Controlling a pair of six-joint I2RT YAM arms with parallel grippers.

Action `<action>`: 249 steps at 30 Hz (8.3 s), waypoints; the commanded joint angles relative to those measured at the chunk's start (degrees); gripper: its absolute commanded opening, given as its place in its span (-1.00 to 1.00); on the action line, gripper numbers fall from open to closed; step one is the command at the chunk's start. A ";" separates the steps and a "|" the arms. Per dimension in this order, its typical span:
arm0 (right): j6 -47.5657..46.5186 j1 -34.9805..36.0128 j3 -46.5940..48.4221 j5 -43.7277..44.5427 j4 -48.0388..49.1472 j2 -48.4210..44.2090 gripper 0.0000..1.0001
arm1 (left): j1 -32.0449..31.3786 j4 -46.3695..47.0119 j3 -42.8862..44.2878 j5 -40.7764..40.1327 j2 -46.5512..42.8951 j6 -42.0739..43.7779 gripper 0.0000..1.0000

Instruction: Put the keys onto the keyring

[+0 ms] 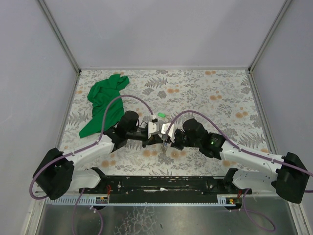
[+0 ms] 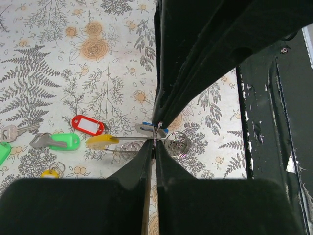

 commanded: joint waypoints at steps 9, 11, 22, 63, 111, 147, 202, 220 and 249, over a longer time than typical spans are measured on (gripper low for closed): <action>-2.29 2.38 0.67 1.91 1.21 -1.48 -1.00 | -0.19 0.01 3.99 -4.76 1.40 -4.51 -1.00; -2.46 2.74 0.72 2.61 1.00 -1.04 -1.00 | -0.25 0.24 4.35 -5.27 1.88 -5.72 -1.00; -2.28 3.03 -0.09 5.12 1.77 -0.06 -1.00 | 0.18 7.23 2.51 -8.72 0.40 -14.00 -1.00; -5.66 3.07 5.56 7.73 -2.38 -0.96 -1.00 | 3.41 40.34 -19.28 -11.96 -8.93 -31.45 -0.65; -6.15 3.11 6.98 4.96 -6.16 -1.00 -1.00 | 5.56 29.75 -8.99 5.61 0.52 -18.47 -1.00; -3.26 3.99 1.62 8.77 0.26 -1.03 -1.00 | 2.35 61.56 -21.73 -21.15 2.14 -49.42 -0.81; -8.21 4.06 10.31 6.43 -9.88 1.34 -1.00 | 5.07 30.75 -7.80 8.20 2.39 -18.85 -0.41; -6.75 4.00 8.79 7.69 -10.17 -0.73 -1.00 | 5.08 31.86 -8.96 2.51 1.74 -24.15 -1.00; -2.71 6.16 2.26 8.17 -2.40 -1.51 -1.00 | 3.20 57.45 -20.18 -22.43 -0.57 -50.38 -1.00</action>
